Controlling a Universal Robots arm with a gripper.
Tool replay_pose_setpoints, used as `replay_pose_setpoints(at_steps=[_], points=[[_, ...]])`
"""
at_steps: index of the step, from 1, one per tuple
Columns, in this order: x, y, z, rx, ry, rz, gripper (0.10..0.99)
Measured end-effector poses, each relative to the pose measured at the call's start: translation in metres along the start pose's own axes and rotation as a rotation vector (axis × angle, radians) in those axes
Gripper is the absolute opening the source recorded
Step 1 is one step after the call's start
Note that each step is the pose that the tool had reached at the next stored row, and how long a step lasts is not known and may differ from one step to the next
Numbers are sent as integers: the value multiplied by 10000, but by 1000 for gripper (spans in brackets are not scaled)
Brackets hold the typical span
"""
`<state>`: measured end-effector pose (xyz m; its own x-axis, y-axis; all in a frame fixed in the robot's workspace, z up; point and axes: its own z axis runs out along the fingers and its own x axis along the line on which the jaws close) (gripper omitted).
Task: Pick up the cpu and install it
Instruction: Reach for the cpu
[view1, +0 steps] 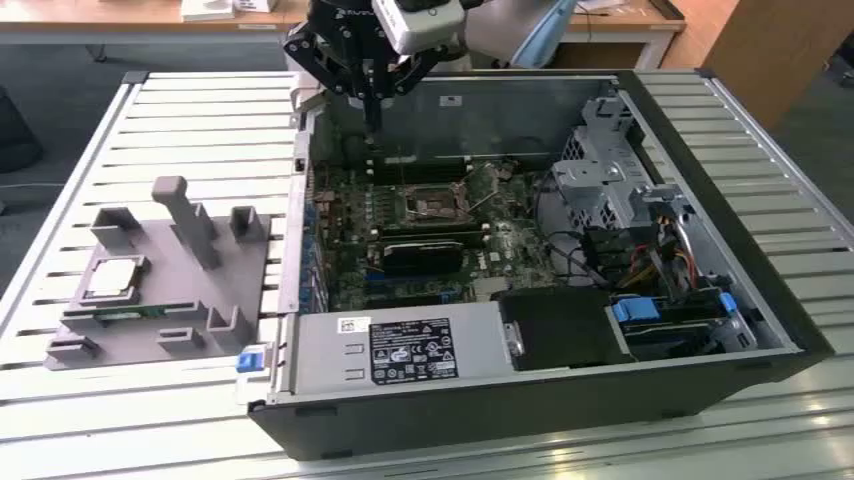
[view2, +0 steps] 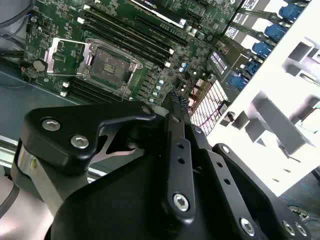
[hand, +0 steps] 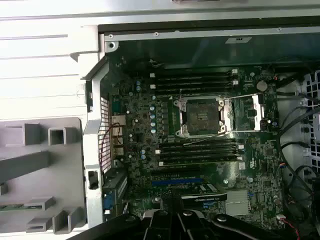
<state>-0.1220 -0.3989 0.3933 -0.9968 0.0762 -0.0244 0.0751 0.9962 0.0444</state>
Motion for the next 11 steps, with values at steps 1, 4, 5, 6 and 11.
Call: replay_pose_setpoints(at_steps=[1,4,5,6,11], points=[[0,0,0,0,-1,0,106],[6,0,-1,1,0,1,106],[23,-2,-1,1,0,2,106],[46,-4,-2,1,0,-1,106],[196,-15,-5,0,0,1,106]])
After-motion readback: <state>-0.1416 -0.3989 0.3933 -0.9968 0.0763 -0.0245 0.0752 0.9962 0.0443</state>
